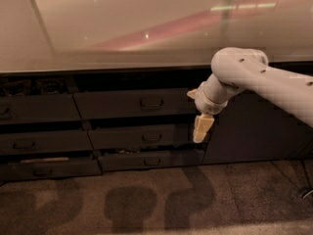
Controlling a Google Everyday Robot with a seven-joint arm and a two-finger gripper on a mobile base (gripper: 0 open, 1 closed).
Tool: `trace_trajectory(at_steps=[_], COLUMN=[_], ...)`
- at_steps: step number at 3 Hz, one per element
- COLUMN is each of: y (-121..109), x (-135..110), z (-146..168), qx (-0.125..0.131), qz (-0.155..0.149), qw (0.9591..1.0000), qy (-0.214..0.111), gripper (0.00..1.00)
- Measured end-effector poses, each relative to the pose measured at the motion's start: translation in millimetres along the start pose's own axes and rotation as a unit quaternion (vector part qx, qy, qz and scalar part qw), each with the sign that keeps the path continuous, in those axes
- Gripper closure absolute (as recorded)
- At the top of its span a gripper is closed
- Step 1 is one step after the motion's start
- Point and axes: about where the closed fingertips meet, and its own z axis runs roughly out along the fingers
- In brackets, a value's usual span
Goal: Open top drawer
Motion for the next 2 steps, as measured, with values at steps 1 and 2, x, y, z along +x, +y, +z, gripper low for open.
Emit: trace_trajectory(at_steps=[1,2], y=[-8.2,-9.4], x=[12.8,13.7], z=[20.3,21.8], qx=[-0.023,-0.023], qz=[0.012,0.013], qw=[0.9997,0.9996], qy=[-0.004,-0.005], gripper=[0.00,0.00])
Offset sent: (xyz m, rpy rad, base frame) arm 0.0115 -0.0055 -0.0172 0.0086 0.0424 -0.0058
